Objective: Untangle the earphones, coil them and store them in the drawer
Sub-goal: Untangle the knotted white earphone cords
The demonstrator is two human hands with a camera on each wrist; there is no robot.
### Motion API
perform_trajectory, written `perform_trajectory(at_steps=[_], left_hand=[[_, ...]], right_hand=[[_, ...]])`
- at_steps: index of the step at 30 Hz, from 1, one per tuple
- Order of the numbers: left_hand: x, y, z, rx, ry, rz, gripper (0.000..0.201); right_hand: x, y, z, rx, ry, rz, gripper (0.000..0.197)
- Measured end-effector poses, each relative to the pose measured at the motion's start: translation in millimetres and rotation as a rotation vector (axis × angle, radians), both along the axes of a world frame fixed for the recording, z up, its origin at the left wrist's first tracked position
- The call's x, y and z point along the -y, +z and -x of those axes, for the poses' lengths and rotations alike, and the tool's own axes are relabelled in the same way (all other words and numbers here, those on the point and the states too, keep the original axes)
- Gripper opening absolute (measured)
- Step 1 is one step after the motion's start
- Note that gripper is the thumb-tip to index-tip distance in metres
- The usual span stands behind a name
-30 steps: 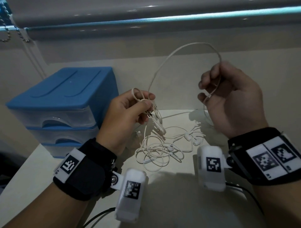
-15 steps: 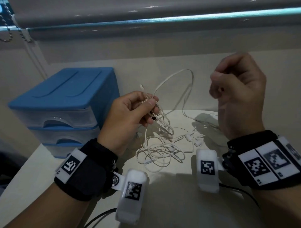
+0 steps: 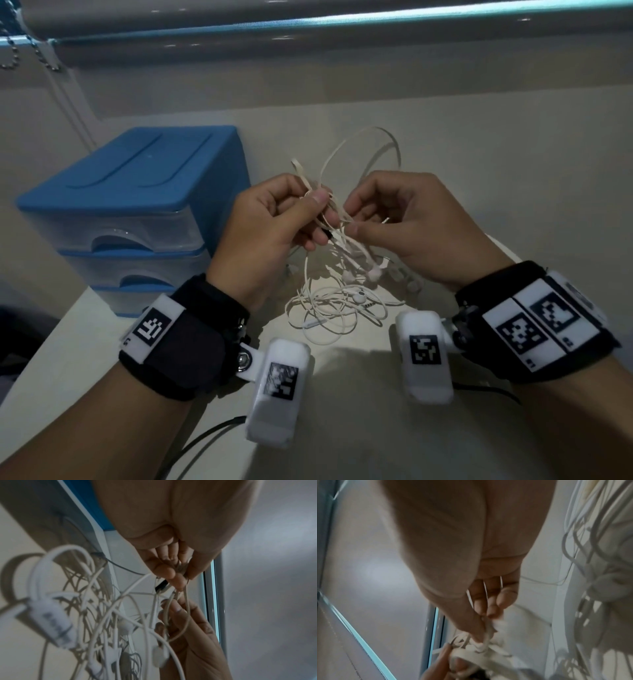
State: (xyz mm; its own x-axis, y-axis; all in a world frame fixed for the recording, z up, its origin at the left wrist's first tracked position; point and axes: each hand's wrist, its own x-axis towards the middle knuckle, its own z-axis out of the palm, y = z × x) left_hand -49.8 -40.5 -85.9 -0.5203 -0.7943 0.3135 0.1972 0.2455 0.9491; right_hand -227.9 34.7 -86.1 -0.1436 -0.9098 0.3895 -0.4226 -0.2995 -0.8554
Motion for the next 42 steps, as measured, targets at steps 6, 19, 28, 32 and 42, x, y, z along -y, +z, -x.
perform_trajectory(at_steps=[6, 19, 28, 32, 42], left_hand=[[1.6, -2.4, 2.5, 0.027, 0.083, -0.071, 0.019], [-0.9, -2.8, -0.1, 0.104, 0.01, 0.084, 0.037], [-2.7, -3.5, 0.9, 0.141, -0.034, 0.078, 0.033], [0.5, -5.8, 0.8, 0.145, 0.033, 0.104, 0.019], [-4.8, -1.3, -0.8, 0.268, -0.052, 0.115, 0.034]], right_hand=[[-2.3, 3.9, 4.3, 0.064, -0.111, 0.144, 0.007], [-6.2, 7.9, 9.4, 0.07, -0.066, 0.167, 0.003], [-7.1, 6.6, 7.6, 0.064, -0.053, 0.105, 0.006], [-5.7, 6.4, 5.7, 0.045, -0.052, 0.15, 0.005], [-1.6, 7.4, 8.5, 0.188, -0.283, 0.263, 0.009]])
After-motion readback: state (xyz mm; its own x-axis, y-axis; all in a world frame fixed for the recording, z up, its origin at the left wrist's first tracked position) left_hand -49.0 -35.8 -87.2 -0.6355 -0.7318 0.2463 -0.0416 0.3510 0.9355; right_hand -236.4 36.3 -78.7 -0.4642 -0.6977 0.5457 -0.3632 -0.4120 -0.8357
